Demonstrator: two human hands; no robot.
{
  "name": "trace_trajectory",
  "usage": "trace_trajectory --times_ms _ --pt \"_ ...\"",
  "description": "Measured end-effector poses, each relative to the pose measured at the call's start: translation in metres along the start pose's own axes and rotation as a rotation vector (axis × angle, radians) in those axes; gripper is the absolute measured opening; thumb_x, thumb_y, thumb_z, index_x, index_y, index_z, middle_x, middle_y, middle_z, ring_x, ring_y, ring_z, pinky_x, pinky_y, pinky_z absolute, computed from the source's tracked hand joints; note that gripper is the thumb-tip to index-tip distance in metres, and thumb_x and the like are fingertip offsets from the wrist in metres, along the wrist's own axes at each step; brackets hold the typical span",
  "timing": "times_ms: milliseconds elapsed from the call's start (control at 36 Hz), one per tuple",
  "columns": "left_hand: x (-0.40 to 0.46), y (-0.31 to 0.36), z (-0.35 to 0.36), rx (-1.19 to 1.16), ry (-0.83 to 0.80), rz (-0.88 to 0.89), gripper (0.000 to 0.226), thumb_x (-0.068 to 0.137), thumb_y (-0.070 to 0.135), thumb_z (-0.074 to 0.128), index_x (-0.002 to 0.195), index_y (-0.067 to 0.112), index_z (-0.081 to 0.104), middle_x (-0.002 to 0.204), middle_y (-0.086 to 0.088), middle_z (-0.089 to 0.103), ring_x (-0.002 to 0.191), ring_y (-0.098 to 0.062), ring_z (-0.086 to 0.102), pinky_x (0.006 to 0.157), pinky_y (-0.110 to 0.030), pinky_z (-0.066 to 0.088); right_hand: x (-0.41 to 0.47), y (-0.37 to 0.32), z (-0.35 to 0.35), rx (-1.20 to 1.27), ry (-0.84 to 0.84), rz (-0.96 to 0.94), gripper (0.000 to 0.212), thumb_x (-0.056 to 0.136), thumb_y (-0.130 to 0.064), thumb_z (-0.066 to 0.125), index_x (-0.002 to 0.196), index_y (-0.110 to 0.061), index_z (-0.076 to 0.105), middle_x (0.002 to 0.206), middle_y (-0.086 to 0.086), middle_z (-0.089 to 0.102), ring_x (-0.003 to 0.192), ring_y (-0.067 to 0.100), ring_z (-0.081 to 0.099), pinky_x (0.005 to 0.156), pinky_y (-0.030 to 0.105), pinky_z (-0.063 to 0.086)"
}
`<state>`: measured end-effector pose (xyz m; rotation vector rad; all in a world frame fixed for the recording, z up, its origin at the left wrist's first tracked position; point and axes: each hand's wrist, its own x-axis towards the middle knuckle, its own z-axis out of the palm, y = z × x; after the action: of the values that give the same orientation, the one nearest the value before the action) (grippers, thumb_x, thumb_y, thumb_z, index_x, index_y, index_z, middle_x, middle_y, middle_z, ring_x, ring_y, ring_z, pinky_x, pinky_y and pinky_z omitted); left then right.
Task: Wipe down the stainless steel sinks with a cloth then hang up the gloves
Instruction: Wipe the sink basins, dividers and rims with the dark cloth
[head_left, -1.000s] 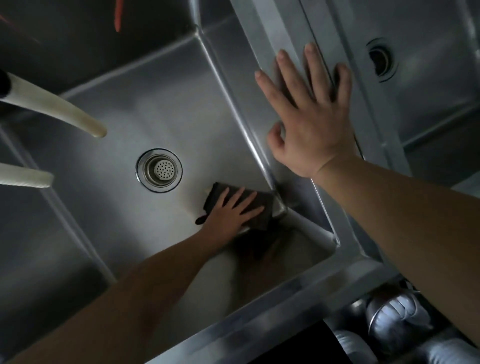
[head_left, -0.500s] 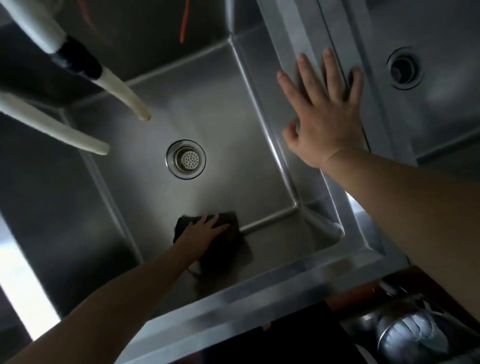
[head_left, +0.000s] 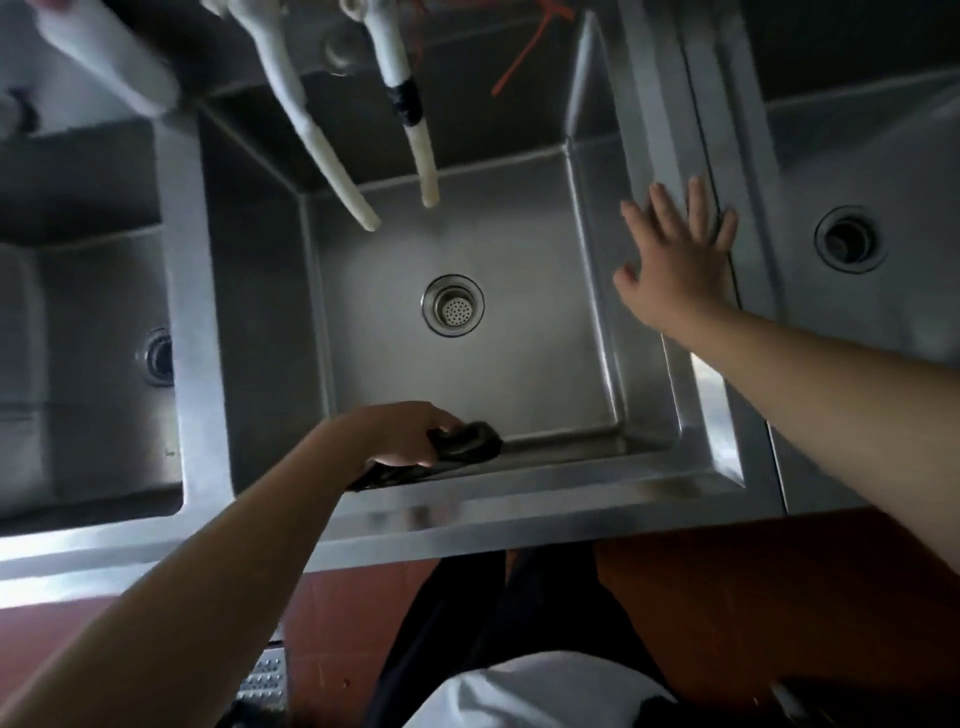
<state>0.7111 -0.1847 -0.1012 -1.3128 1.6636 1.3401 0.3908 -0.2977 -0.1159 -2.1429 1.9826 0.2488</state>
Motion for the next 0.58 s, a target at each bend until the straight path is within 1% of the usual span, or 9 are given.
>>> trace_trajectory --times_ms 56,111,139,194,250,333,417,472,583 --pt "-0.038 0.004 0.003 -0.110 0.133 0.044 0.047 0.087 0.009 0.056 0.124 0.037 0.060 0.106 0.011 0.065 0.096 -0.016 0.060 0.081 -0.032 0.043 -0.025 -0.023 -0.011 0.140 0.033 -0.014 0.065 0.089 -0.041 0.054 0.148 -0.023 0.035 0.164 0.007 0.017 0.151 0.037 0.004 0.117 0.063 0.005" --pt "-0.075 0.003 0.007 -0.247 0.244 0.067 0.046 0.087 0.005 0.056 0.123 0.032 0.060 0.100 0.011 0.066 0.090 -0.012 0.061 0.076 -0.027 0.045 -0.058 -0.056 -0.019 0.311 0.046 -0.141 0.061 0.088 -0.035 0.061 0.145 -0.021 0.044 0.162 0.008 0.023 0.150 0.032 0.012 0.119 0.056 0.009" --pt "-0.092 0.001 0.009 -0.315 0.291 0.073 0.045 0.086 0.003 0.055 0.121 0.031 0.061 0.097 0.012 0.066 0.088 -0.012 0.062 0.075 -0.025 0.047 -0.075 -0.074 -0.024 0.428 -0.013 -0.230 0.064 0.086 -0.029 0.065 0.146 -0.021 0.044 0.161 0.008 0.025 0.150 0.029 0.016 0.119 0.052 0.013" --pt "-0.125 -0.006 0.017 -0.523 0.386 0.099 0.047 0.084 -0.003 0.054 0.115 0.032 0.063 0.092 0.010 0.069 0.089 -0.015 0.066 0.080 -0.029 0.051 -0.106 -0.111 -0.037 0.712 -0.300 -0.341 0.073 0.083 -0.017 0.071 0.149 -0.025 0.040 0.161 0.004 0.026 0.149 0.019 0.022 0.119 0.042 0.022" --pt "-0.155 -0.016 0.030 -0.883 0.455 0.184 0.053 0.076 -0.009 0.054 0.110 0.029 0.067 0.090 0.006 0.072 0.088 -0.017 0.067 0.079 -0.031 0.053 -0.131 -0.144 -0.054 1.032 -0.652 -0.279 0.070 0.083 -0.014 0.074 0.143 -0.035 0.045 0.157 -0.005 0.035 0.143 0.009 0.029 0.113 0.034 0.030" --pt "-0.189 -0.035 0.054 -1.422 0.439 0.389 0.051 0.070 -0.009 0.054 0.110 0.019 0.070 0.089 -0.006 0.072 0.080 -0.021 0.070 0.064 -0.029 0.057 -0.151 -0.182 -0.075 1.379 -0.858 -0.108 0.048 0.086 -0.015 0.070 0.128 -0.034 0.059 0.137 -0.004 0.060 0.129 0.014 0.054 0.108 0.047 0.042" --pt "-0.209 -0.057 0.079 -1.675 0.419 0.564 0.045 0.075 -0.007 0.051 0.109 0.016 0.070 0.087 -0.009 0.069 0.075 -0.022 0.069 0.061 -0.030 0.056 -0.167 -0.216 -0.083 1.602 -1.039 -0.114 0.045 0.086 -0.014 0.070 0.130 -0.020 0.061 0.132 0.007 0.064 0.124 0.026 0.059 0.106 0.054 0.042" --pt "-0.216 -0.074 0.096 -1.753 0.432 0.596 0.045 0.076 -0.002 0.052 0.112 0.018 0.069 0.089 -0.010 0.069 0.075 -0.022 0.068 0.061 -0.029 0.055 -0.180 -0.246 -0.084 1.632 -1.079 -0.147 0.042 0.086 -0.011 0.068 0.128 -0.016 0.063 0.127 0.009 0.066 0.116 0.028 0.063 0.098 0.051 0.049" --pt "-0.226 -0.110 0.127 -1.773 0.532 0.532 0.044 0.079 0.008 0.064 0.122 0.019 0.065 0.107 -0.013 0.071 0.090 -0.027 0.071 0.072 -0.035 0.058 -0.209 -0.309 -0.079 1.546 -0.876 -0.008 0.034 0.086 0.003 0.064 0.119 -0.009 0.064 0.107 0.014 0.069 0.094 0.026 0.070 0.078 0.039 0.057"
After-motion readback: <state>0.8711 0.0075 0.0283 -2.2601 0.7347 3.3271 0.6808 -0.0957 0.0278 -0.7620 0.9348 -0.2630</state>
